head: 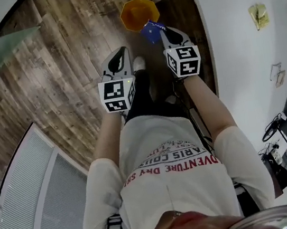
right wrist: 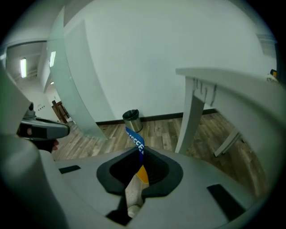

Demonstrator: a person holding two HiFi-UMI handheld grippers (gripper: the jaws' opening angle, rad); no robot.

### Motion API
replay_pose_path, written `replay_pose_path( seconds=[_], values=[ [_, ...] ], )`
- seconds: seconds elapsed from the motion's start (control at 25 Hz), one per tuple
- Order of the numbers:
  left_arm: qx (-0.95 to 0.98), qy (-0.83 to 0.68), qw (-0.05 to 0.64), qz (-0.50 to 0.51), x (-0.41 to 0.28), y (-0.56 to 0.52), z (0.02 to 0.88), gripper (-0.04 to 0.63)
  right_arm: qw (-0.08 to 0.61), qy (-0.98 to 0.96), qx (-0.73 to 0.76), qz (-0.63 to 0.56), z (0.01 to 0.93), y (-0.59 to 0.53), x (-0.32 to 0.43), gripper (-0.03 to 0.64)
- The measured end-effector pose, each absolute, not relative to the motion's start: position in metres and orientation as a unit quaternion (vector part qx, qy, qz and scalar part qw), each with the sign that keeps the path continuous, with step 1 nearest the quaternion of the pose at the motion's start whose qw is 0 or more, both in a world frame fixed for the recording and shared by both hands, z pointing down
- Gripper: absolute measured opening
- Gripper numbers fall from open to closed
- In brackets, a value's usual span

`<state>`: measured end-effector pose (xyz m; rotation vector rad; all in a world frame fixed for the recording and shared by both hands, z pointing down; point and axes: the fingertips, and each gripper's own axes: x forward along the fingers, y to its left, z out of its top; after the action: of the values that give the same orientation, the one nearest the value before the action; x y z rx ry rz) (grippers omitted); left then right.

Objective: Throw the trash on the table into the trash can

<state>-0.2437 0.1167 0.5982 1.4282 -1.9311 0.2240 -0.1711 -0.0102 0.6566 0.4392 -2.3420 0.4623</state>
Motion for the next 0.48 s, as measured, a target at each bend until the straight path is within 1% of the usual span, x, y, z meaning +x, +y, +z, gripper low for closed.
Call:
replay_pose_path(
  seconds=[0.16,0.48],
  values=[
    [0.526,-0.745,0.401,0.085,-0.269,0.124,0.672,0.025,0.399,-0.886,0.176,0.156,0.753,-0.023,-0.201,0.046],
    [0.498,-0.736,0.45,0.091,-0.292,0.132,0.785,0.025,0.467,-0.856,0.174,0.139,0.911,-0.033,-0.228,0.054]
  ],
)
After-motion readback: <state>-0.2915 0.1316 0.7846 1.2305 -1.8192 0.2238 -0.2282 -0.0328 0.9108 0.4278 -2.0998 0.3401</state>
